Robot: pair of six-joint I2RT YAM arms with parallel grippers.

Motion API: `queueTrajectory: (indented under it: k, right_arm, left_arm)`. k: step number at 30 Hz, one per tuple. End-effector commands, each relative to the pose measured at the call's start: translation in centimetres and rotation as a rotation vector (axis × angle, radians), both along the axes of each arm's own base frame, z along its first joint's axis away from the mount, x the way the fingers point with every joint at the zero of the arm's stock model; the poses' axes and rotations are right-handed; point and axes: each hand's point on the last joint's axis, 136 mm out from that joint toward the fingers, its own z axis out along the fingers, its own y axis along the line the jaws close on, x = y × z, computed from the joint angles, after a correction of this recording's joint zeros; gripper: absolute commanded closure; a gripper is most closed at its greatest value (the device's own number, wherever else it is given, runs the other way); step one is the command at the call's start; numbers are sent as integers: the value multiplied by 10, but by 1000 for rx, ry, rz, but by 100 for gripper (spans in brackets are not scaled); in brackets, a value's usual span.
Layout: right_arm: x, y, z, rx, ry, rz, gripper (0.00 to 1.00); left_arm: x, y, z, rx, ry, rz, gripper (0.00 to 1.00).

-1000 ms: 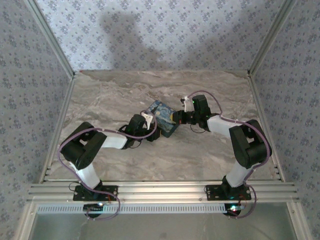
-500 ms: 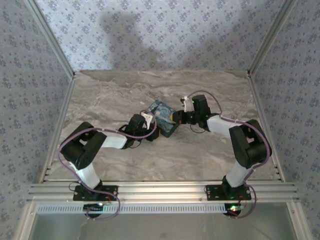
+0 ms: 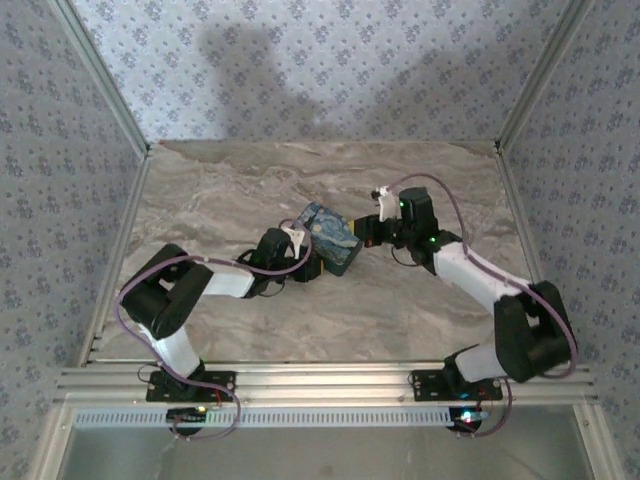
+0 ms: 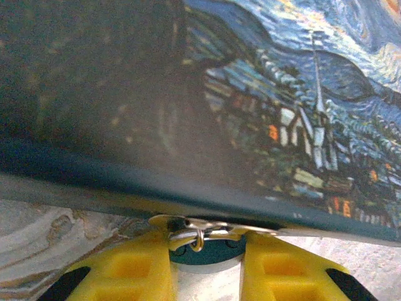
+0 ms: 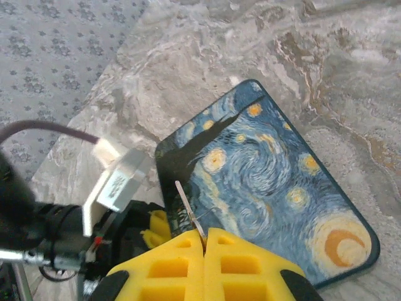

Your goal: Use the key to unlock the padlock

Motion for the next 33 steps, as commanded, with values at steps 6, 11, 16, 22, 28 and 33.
queueTrajectory:
  k: [6, 11, 16, 22, 28, 33]
  right_arm:
    - [-58, 3, -31, -121, -48, 27, 100]
    - [-83, 14, -48, -114, -49, 41, 100]
    - [-98, 18, -76, -131, -28, 47, 100]
    - [-102, 24, -94, -148, -22, 39, 100]
    - [-97, 32, -108, -119, 8, 3, 100]
    - [-91, 34, -115, -130, 19, -36, 100]
  left_arm:
    - [5, -15, 38, -108, 78, 19, 77]
    - [4, -17, 43, -135, 118, 37, 77]
    - [4, -19, 46, -160, 153, 58, 77]
    - [4, -21, 49, -185, 191, 74, 77]
    - [4, -22, 51, -203, 221, 93, 77]
    - [3, -22, 52, -211, 235, 100, 77]
